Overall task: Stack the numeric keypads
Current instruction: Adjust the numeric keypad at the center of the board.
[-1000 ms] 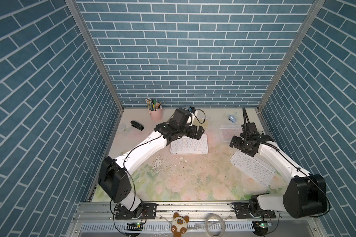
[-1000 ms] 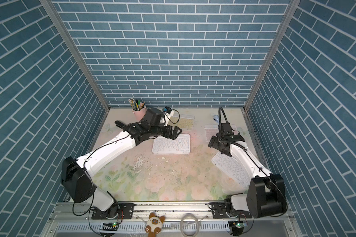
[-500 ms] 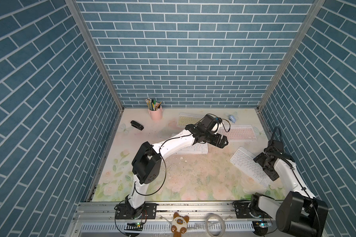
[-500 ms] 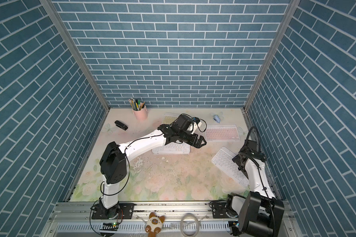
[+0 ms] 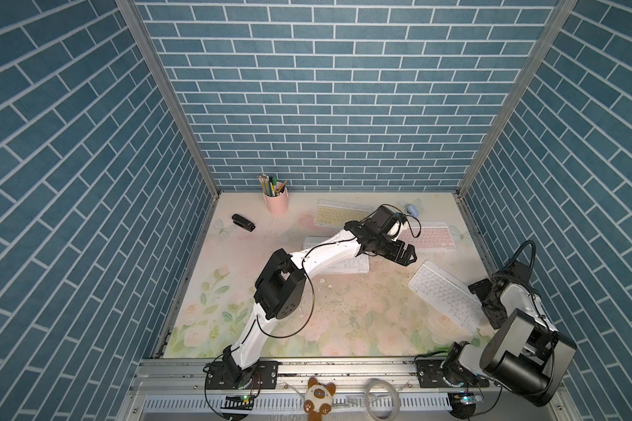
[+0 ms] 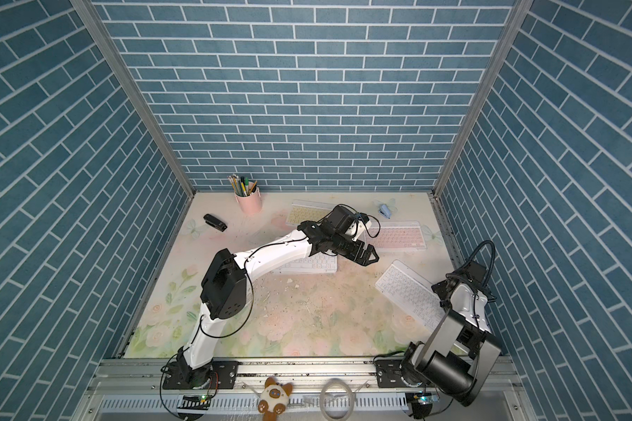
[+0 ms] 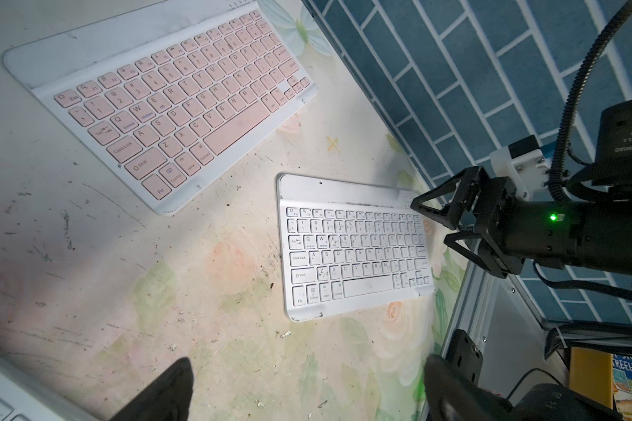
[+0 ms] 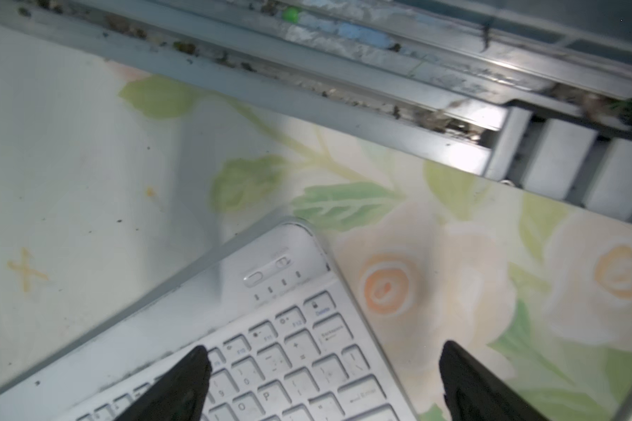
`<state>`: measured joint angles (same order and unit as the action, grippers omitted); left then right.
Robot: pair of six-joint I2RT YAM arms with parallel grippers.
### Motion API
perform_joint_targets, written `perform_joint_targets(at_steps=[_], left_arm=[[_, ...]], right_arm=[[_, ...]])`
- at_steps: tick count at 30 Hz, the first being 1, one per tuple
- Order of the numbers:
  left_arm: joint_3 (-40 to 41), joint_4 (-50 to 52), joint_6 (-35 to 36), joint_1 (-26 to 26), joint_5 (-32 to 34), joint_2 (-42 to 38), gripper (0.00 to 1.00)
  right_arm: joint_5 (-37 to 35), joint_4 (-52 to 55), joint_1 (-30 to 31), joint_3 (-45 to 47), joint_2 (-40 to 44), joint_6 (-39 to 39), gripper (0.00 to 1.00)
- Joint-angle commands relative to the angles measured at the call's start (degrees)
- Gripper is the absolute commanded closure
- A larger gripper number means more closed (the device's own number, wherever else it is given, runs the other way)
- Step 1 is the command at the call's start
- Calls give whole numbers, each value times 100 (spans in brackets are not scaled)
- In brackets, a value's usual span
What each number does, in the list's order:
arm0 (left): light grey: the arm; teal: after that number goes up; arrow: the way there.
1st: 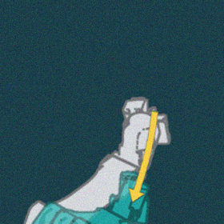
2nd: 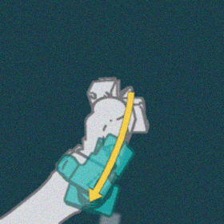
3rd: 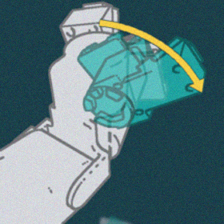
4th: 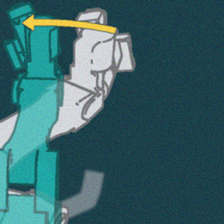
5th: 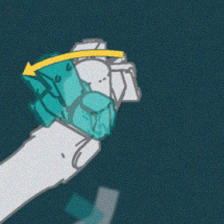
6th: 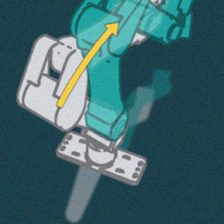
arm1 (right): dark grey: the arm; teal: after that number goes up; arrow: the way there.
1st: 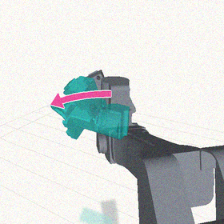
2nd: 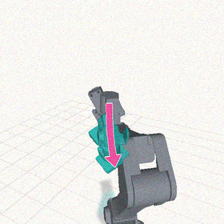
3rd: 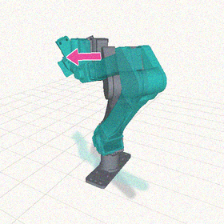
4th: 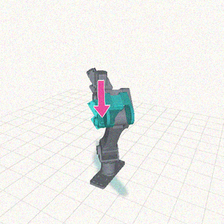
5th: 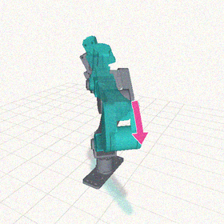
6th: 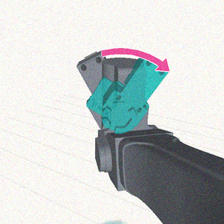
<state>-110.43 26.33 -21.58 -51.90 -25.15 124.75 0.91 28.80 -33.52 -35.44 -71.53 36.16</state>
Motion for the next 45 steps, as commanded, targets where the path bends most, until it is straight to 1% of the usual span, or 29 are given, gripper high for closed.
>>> perform_joint_targets(at_steps=[1,6,9,14,19,23,25,27,30,31,33,35,39,42,45], left_arm=[[-136,144,158,-13,-28,57,0],[-104,171,212,4,-54,39,0],[-89,197,190,47,-73,41,0],[35,224,191,117,-30,-50,1],[373,179,137,282,20,-224,0],[749,109,-137,442,68,-417,1],[994,37,-269,461,90,-534,0],[1176,11,-423,461,111,-621,1],[1314,18,-936,449,210,-623,0],[1352,-2,-1156,411,227,-611,1],[1417,-65,-1371,289,272,-605,0],[1496,-71,-1505,145,543,-637,0],[2139,-693,-2050,-11,896,-800,0],[2462,-919,-2319,-138,1265,-871,0],[2725,-1254,-2534,-249,1514,-916,0]], right_arm=[[905,-609,-13,185,-105,-364,2],[1325,-867,16,213,-438,-502,2],[1528,-1024,171,178,-675,-557,2],[1421,-1242,865,41,-997,-426,2],[1392,-1464,1619,-114,-1155,21,2],[1591,-1613,1929,-179,-1225,340,1],[1764,-1545,1937,-218,-1160,330,2],[1711,-1270,1913,-291,-1019,140,1],[1638,-979,1691,-319,-846,-127,1],[1688,-947,1576,-323,-864,-199,2],[1845,-887,1456,-350,-1012,-329,2],[1939,-926,1449,-316,-1081,-392,2],[2115,-1162,1479,-63,-1037,-371,1],[2263,-1222,1567,11,-1076,-412,1],[2313,-1244,1663,200,-915,-340,2]])
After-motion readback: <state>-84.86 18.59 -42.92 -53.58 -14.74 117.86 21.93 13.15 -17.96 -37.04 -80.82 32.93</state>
